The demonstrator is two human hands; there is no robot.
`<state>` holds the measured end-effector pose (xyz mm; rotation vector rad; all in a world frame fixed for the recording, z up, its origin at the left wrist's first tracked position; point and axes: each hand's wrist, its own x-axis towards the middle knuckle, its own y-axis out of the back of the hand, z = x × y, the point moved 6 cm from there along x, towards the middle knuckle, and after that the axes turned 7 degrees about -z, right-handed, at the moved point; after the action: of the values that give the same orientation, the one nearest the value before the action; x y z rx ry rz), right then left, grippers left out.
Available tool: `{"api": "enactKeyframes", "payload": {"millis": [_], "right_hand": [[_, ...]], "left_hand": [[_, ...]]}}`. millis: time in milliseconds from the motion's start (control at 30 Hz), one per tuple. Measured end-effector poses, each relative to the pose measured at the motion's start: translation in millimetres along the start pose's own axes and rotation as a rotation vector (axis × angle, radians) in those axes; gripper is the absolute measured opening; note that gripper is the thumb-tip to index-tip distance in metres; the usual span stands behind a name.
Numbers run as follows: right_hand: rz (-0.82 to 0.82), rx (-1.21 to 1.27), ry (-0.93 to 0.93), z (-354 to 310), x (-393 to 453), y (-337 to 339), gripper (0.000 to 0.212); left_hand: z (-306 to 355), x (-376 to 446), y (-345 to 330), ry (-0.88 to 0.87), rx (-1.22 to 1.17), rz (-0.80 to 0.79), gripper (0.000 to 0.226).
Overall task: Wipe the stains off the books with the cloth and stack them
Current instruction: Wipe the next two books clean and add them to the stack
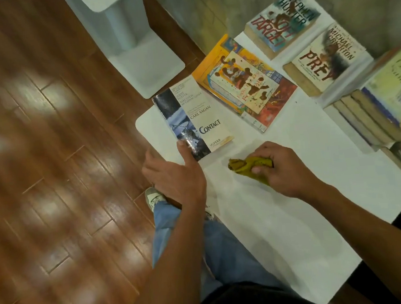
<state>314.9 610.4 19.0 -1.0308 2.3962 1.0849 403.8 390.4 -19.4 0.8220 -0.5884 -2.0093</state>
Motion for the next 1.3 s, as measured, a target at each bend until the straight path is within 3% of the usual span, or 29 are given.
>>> {"api": "enactKeyframes", "payload": {"millis": [67,200,333,467,600,733,867,1100,1300], "right_hand": [[0.016,0.047,-0.01,3.0,-9.0,-1.8,0.022],[0.118,0.175,-0.042,5.4,-26.5,-0.2,0.02],[0.209,0.288,-0.076,5.9,-38.7,1.0,0.024],[0.296,0.353,-0.121,8.9,-51.3,4.7,0.02],[0.415,0.415,-0.13,-0.6,-49.3,9.6,0.02],[0.496,0.29,-0.009,-38.4,-24.3,13.7,0.03],[0.509,0.103,0.085,-75.6,13.9,-8.7,0.039],[0.547,-0.031,-0.071,-75.9,37.9,-32.7,0.037],[0.595,0.0,-0.207,-39.1,20.6,-7.1,0.027]], "left_hand": [[13.4,-1.7,2.5,-0.082,0.073,0.007,0.066],[38.6,-6.5,-0.2,-0.068,0.25,-0.108,0.059],[48.7,-11.5,-8.4,0.077,0.33,-0.304,0.082],[48.1,-6.6,-19.3,0.16,0.274,-0.433,0.1],[41.8,4.7,-16.9,0.196,0.117,-0.451,0.091],[40.4,21.7,-3.5,0.148,0.029,-0.479,0.049],[38.9,30.2,4.3,0.174,0.005,-0.501,0.052],[38.6,31.0,1.9,0.099,0.031,-0.483,0.05],[40.5,23.3,-0.2,0.227,-0.054,-0.504,0.037]]}}
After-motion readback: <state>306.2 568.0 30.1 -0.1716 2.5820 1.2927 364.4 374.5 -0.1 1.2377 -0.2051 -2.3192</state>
